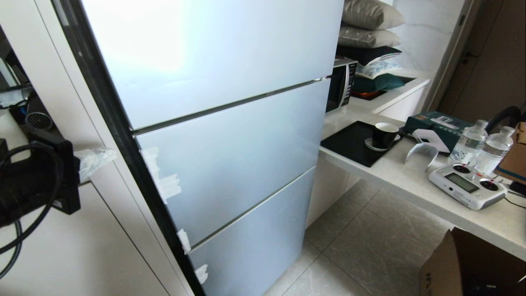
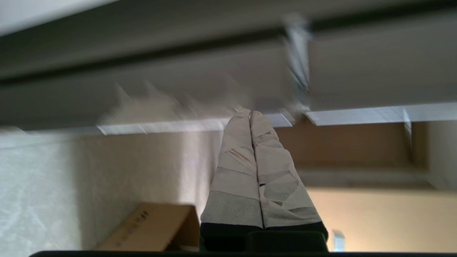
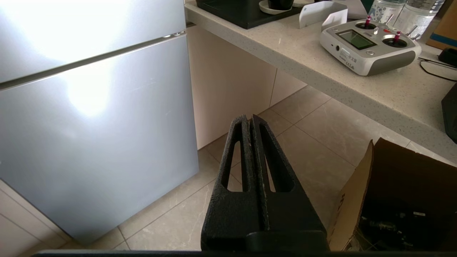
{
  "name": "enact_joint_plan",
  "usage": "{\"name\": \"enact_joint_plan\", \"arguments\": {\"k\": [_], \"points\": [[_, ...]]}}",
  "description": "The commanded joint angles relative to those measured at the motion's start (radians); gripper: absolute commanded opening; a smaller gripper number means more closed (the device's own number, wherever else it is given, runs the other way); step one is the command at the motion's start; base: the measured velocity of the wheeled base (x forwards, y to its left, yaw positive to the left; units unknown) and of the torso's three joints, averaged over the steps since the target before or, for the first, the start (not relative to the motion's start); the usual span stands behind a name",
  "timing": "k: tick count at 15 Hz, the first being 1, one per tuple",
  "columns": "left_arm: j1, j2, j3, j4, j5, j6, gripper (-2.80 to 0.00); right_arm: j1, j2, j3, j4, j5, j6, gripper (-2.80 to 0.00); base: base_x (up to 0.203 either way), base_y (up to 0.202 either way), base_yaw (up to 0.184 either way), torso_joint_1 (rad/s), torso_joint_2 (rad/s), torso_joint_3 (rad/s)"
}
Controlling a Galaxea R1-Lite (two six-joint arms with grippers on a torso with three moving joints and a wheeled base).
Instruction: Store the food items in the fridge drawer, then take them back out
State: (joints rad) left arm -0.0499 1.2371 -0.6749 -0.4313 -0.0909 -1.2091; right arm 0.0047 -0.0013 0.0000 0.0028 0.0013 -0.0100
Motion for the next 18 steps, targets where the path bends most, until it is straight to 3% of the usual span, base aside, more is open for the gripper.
{"name": "enact_joint_plan", "arguments": {"k": [1, 3, 8, 18], "points": [[-0.012, 0.084, 0.006, -0.045, 0.024, -0.002, -2.8, 0.001, 0.001, 0.0, 0.0, 0.0, -0.001, -2.8, 0.0, 0.0, 0.0, 0.0, 0.0, 0.0], [-0.014, 0.11, 0.005, -0.1, 0.053, 0.01, -2.8, 0.001, 0.001, 0.0, 0.0, 0.0, -0.001, -2.8, 0.0, 0.0, 0.0, 0.0, 0.0, 0.0], [-0.011, 0.179, -0.01, -0.118, 0.101, 0.034, -2.8, 0.0, 0.001, 0.0, 0.0, 0.0, -0.001, -2.8, 0.0, 0.0, 0.0, 0.0, 0.0, 0.0], [-0.065, 0.206, -0.043, -0.116, 0.105, 0.034, -2.8, 0.0, 0.001, 0.0, 0.0, 0.0, -0.001, -2.8, 0.0, 0.0, 0.0, 0.0, 0.0, 0.0]]}}
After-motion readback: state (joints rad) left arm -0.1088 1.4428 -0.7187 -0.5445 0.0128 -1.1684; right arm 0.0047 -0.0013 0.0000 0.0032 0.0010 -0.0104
